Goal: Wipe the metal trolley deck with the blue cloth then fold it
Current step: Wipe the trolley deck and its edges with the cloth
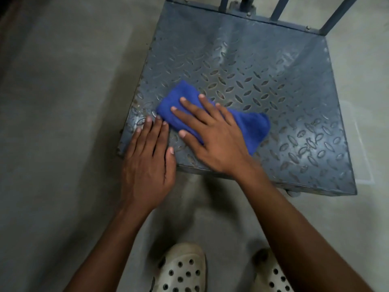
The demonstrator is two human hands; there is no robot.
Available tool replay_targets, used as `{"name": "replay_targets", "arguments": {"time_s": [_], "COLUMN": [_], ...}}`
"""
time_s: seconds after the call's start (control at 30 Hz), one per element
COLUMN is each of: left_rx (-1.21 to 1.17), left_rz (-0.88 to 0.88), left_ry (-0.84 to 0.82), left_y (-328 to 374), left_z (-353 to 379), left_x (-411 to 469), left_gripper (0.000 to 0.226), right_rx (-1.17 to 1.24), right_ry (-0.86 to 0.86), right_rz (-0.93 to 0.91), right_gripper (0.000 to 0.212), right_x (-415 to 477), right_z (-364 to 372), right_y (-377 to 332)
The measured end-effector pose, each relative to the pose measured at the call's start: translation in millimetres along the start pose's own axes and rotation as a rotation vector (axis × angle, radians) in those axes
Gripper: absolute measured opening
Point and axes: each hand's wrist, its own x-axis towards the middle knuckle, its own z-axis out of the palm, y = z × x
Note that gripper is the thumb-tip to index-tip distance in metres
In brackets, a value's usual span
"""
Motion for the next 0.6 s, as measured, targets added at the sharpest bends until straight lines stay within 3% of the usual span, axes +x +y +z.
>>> {"name": "replay_targets", "arguments": {"time_s": [0.03,0.17,0.2,0.37,0.5,0.6], "left_rx": [-0.014,-0.082,-0.086,-0.066,-0.101,-0.153], "left_rz": [0.004,0.008,-0.008,-0.044,-0.053,-0.048], "left_ry": [0.005,0.018,0.026,0.082,0.163,0.204], "left_y": [1,11,13,13,22,32], "left_z": [-1,-1,-1,1,5,7], "left_x": [-1,-1,-3,-29,-21,-10], "left_gripper": [0.058,0.058,0.058,0.056,0.054,0.053], "right_rx": [-0.004,-0.016,-0.032,-0.071,-0.072,-0.081], "right_ry": [0.028,0.172,0.184,0.094,0.12,0.198], "right_rz": [0.076,0.67,0.696,0.36,0.438,0.62], "right_gripper": [0.055,0.058,0.058,0.056,0.056,0.057], "right_x": [-9,-45,-51,-98,-107,-108], "right_z": [-4,-19,-18,4,-1,-17], "right_y": [7,27,15,-72,-65,-31]}}
